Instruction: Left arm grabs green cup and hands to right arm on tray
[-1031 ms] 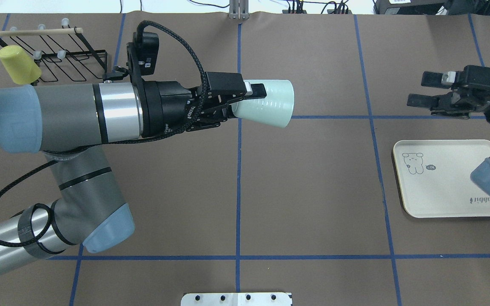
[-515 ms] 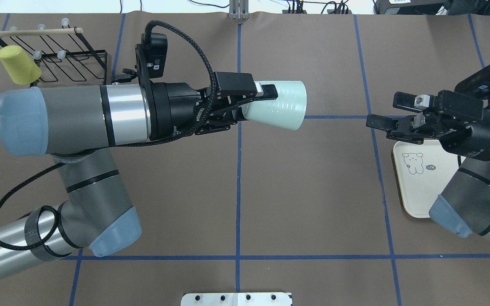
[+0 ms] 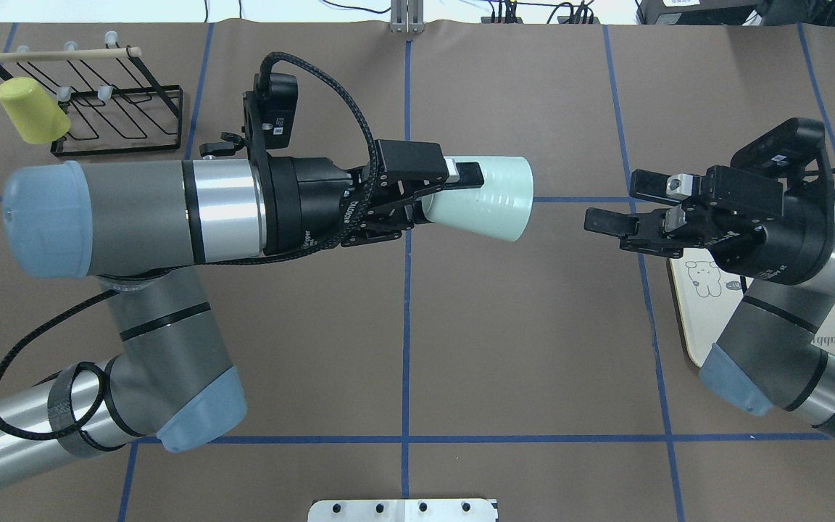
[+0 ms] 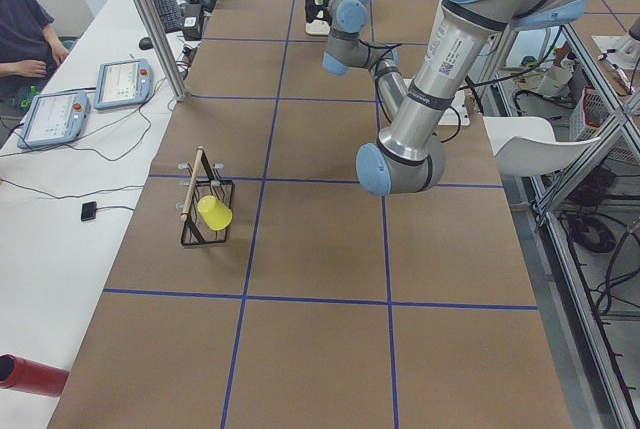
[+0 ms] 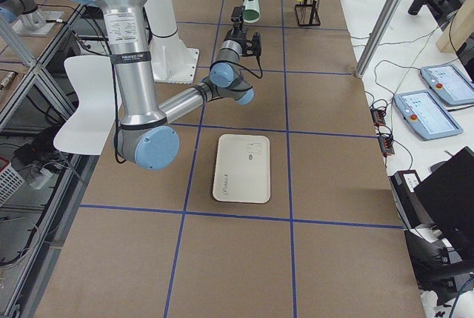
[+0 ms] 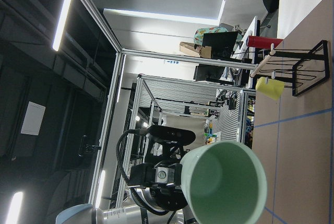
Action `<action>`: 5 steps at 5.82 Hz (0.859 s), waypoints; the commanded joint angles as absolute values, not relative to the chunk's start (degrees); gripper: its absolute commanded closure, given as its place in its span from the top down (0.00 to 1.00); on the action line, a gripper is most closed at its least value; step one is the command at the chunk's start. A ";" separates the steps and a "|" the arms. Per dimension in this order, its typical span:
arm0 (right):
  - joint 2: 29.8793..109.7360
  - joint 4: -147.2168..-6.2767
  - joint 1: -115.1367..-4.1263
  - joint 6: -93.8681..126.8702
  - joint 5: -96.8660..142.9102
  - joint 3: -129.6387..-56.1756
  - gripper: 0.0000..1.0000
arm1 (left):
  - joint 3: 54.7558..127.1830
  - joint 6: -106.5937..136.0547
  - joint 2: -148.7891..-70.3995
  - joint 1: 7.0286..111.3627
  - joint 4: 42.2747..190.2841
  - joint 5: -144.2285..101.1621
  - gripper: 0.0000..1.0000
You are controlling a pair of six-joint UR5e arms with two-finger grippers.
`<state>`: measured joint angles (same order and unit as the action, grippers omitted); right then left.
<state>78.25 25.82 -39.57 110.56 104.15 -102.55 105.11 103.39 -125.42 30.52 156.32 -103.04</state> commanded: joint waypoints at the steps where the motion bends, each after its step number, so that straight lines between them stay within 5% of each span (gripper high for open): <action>1: 73.85 19.65 -39.55 110.48 103.89 -103.26 0.99 | 105.47 103.45 -125.33 29.36 156.27 -104.92 0.17; 5: 73.92 19.16 -39.38 110.48 102.92 -103.45 0.97 | 105.91 104.76 -125.86 29.36 156.45 -106.44 0.17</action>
<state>73.85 19.18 -39.41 110.48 102.95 -103.40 105.93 104.27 -125.68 29.36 156.42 -106.46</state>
